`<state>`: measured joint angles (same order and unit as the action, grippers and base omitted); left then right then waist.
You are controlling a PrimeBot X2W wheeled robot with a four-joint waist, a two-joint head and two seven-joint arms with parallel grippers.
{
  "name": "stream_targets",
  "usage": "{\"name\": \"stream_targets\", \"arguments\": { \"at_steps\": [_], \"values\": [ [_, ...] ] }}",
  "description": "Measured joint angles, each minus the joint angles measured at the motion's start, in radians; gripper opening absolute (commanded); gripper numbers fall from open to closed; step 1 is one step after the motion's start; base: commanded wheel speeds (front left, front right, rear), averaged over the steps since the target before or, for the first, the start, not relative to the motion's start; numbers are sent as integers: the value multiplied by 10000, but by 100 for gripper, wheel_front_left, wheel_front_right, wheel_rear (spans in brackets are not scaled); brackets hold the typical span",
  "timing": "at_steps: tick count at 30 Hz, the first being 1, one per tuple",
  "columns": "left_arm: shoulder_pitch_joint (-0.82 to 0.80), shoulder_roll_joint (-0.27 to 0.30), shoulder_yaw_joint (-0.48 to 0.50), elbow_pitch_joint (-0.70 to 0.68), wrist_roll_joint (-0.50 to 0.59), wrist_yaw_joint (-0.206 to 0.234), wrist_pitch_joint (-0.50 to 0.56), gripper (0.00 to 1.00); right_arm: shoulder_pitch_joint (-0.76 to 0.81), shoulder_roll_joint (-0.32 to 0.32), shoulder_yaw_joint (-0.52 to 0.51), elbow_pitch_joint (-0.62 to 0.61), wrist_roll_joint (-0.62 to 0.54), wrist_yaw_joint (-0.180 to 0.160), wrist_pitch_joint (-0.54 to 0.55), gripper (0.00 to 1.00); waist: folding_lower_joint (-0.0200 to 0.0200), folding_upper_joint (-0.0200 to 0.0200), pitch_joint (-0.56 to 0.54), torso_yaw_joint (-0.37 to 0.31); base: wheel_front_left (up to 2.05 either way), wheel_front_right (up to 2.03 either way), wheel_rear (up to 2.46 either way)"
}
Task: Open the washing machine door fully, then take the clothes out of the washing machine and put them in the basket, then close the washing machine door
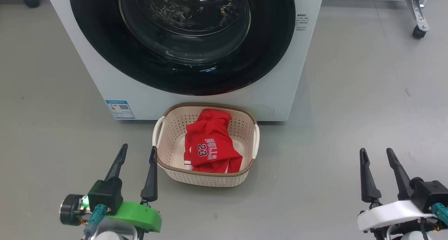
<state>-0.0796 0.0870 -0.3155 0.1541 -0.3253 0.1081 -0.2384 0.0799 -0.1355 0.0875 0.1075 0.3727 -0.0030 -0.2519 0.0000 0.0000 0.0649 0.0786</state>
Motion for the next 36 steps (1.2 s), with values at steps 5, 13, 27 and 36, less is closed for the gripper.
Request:
{"name": "stream_targets", "arguments": {
  "at_steps": [5,13,27,36],
  "values": [
    [38,-2,111,2,0,6,88,100,169,2,0,-221,0,-59,2,100,0,0,-61,25,0,0,0],
    [178,0,272,2,0,10,107,100,364,4,2,-506,-2,-102,59,100,0,0,-69,47,0,0,0],
    [185,-2,468,-6,0,13,186,100,563,2,12,-863,-2,-194,194,100,0,0,-62,74,0,0,0],
    [192,-4,512,-17,0,29,186,100,672,-6,17,-1045,-2,-263,301,100,0,0,-52,74,0,0,0]
  ]
}}
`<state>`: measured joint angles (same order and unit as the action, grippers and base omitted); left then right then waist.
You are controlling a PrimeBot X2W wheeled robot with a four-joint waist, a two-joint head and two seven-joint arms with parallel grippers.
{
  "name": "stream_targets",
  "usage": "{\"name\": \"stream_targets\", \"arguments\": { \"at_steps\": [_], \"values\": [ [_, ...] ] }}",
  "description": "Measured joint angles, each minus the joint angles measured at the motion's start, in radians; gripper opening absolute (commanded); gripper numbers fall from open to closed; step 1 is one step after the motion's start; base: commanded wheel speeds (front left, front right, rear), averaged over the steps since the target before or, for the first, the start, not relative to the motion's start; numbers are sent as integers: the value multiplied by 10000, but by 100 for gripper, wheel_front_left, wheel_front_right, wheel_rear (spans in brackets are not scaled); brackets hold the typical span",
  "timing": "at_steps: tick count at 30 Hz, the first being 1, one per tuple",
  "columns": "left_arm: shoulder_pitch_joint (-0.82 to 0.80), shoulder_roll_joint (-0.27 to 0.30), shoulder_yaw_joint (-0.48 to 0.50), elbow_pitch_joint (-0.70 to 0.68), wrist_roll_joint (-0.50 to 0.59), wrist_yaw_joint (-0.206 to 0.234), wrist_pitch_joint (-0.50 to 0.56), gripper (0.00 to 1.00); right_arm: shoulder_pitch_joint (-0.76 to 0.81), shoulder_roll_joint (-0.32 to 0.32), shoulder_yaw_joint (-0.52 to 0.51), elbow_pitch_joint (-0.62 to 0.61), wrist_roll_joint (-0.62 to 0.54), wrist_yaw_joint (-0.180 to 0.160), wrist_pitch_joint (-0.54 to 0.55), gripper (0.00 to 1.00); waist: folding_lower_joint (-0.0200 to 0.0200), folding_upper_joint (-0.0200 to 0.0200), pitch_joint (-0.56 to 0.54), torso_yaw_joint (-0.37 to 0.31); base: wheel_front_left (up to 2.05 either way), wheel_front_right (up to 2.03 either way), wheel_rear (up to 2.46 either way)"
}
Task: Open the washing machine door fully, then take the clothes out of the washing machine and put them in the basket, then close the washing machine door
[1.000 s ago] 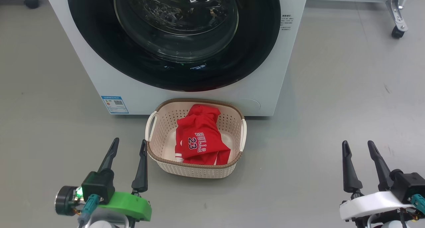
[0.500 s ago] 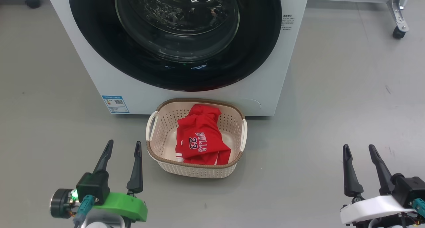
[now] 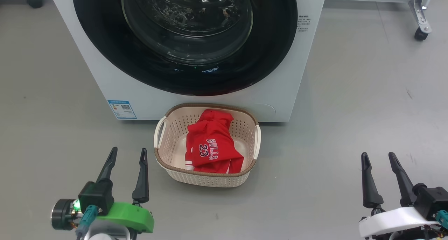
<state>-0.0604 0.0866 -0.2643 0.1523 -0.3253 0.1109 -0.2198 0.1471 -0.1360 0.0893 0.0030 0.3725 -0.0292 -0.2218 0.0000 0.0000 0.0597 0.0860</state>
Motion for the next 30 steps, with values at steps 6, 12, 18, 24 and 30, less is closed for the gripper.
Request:
{"name": "stream_targets", "arguments": {
  "at_steps": [6,12,18,24,30],
  "values": [
    [9,-4,2,-12,2,0,0,100,60,-4,0,-98,0,-2,67,100,0,0,5,0,0,0,0],
    [12,-4,8,-31,17,0,0,100,62,-6,6,-180,0,-4,102,100,0,0,12,9,0,0,0],
    [13,-10,17,-44,17,31,0,0,73,-23,13,-247,0,-17,157,0,0,0,19,21,0,0,0],
    [317,-115,-58,416,-21,27,0,0,132,238,113,238,59,6,157,0,1,0,20,18,0,0,0],
    [373,-125,-10,382,-552,-36,2,0,224,267,159,238,596,69,155,0,0,0,-7,-30,0,0,0]
  ]
}}
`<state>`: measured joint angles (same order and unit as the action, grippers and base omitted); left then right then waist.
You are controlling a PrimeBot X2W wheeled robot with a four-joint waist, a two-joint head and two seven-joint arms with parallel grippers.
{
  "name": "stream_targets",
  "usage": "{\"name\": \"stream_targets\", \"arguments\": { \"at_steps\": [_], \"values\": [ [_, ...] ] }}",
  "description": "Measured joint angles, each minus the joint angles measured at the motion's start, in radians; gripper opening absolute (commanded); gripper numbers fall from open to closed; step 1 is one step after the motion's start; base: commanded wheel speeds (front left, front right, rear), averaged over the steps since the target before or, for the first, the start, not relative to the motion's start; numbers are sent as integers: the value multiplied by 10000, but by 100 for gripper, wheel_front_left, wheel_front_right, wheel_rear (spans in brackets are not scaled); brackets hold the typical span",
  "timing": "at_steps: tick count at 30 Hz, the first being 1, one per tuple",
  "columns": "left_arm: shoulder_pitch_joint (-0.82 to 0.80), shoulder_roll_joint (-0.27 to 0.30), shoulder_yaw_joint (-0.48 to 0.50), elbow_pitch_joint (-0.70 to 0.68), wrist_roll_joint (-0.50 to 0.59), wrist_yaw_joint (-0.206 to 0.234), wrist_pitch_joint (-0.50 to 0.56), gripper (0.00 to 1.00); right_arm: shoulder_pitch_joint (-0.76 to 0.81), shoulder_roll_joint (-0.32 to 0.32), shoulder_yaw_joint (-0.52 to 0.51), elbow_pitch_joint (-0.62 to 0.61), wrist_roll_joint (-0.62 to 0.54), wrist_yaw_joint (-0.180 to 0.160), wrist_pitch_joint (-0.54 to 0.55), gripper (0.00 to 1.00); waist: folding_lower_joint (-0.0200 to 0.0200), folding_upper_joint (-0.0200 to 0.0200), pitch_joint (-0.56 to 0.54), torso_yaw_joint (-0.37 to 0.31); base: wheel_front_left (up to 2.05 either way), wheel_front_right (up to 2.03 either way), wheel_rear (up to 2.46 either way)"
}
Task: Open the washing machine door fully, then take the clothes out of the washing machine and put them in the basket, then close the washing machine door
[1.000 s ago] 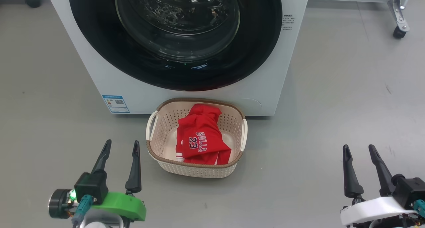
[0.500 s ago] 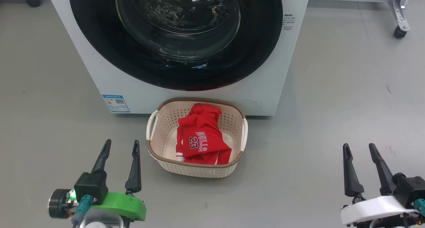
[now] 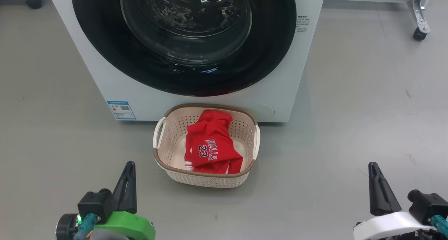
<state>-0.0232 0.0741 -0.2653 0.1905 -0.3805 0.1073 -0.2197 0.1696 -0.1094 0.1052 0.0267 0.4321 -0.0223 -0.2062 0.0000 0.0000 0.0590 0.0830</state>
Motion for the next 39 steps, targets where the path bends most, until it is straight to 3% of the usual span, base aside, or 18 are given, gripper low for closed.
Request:
{"name": "stream_targets", "arguments": {
  "at_steps": [39],
  "values": [
    [27,-56,1150,100,-5344,-882,1216,0,-630,125,-658,675,5193,420,1055,0,0,0,-225,-347,0,0,0]
  ]
}}
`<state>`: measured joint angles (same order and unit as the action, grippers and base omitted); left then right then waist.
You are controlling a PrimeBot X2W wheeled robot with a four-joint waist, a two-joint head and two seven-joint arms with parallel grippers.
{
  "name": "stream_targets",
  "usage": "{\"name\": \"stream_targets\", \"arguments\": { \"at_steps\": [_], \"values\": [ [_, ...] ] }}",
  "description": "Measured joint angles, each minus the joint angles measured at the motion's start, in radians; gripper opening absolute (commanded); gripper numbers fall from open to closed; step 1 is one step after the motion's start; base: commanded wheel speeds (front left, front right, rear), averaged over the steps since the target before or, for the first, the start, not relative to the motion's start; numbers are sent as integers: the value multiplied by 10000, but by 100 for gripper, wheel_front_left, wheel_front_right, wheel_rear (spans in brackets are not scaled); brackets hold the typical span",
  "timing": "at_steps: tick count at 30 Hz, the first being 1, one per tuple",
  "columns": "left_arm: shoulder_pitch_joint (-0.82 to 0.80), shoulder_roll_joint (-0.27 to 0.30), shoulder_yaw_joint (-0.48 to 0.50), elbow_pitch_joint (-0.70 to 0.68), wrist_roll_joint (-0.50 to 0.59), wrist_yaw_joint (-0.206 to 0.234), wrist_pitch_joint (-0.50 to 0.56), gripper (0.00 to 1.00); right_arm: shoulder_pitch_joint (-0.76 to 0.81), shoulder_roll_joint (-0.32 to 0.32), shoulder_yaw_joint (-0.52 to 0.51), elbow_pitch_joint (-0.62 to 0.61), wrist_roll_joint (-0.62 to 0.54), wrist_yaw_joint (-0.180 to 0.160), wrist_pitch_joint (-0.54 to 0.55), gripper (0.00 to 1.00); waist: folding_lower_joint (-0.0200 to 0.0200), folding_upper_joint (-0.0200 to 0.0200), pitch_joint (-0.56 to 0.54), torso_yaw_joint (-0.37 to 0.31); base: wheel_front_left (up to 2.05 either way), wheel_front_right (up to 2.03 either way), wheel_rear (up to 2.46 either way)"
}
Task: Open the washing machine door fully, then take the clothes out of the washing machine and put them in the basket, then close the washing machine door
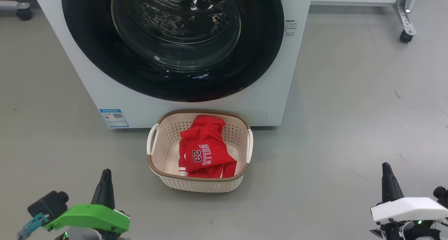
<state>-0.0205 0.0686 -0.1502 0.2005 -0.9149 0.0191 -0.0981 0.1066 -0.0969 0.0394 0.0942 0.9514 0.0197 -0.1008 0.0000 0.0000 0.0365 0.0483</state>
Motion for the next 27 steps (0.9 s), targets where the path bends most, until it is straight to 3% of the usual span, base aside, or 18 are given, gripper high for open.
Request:
{"name": "stream_targets", "arguments": {
  "at_steps": [27],
  "values": [
    [-48,12,815,276,-3446,-612,792,0,-682,4,-408,767,3428,410,648,0,0,0,-158,-231,0,0,0]
  ]
}}
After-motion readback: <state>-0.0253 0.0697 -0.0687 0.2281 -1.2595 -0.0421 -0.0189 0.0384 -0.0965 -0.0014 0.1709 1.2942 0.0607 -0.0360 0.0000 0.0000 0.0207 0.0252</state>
